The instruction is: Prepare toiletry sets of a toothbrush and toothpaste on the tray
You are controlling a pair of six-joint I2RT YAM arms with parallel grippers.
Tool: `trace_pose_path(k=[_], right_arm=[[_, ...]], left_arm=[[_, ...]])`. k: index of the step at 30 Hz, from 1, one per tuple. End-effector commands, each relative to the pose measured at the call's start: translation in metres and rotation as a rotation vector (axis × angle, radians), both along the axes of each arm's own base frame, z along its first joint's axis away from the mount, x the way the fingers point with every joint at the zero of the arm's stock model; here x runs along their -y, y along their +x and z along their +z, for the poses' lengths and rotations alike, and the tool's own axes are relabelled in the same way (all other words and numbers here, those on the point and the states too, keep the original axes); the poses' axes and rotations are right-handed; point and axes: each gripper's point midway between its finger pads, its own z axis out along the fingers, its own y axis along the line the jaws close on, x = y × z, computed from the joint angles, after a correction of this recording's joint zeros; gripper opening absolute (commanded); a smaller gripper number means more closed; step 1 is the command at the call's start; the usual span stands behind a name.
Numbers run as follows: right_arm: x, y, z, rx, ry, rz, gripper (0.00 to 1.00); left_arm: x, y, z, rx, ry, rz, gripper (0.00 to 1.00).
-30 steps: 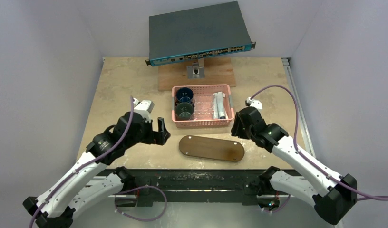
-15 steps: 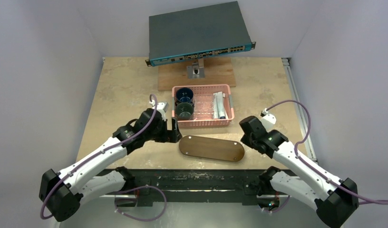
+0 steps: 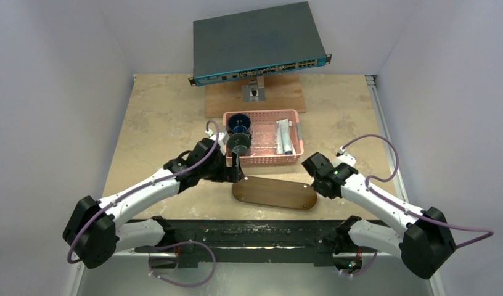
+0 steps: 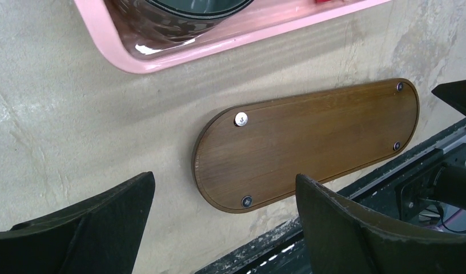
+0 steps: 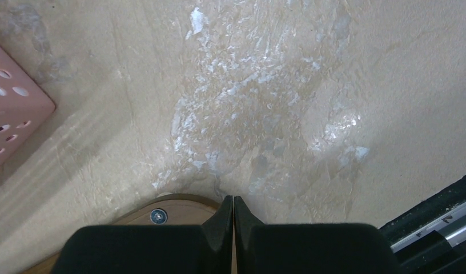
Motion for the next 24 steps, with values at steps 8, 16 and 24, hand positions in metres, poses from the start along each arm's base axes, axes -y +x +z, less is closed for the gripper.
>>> trace_pose_path(k=[8,16,24], right_arm=[[0.011,-0.013,-0.004,-0.058,-0.051,-0.006,0.00],[0.000,-0.018,-0.012,-0.135,-0.042,0.106,0.00],[-0.001,-0.018,-0.018,-0.182,-0.082,0.122,0.00]], left_arm=[[0.021,0.024,0.008,0.052,-0.059,0.004,0.93],[0.025,0.038,0.006,0.056,-0.037,0.030,0.93],[0.030,0.044,0.002,0.043,-0.023,0.028,0.93]])
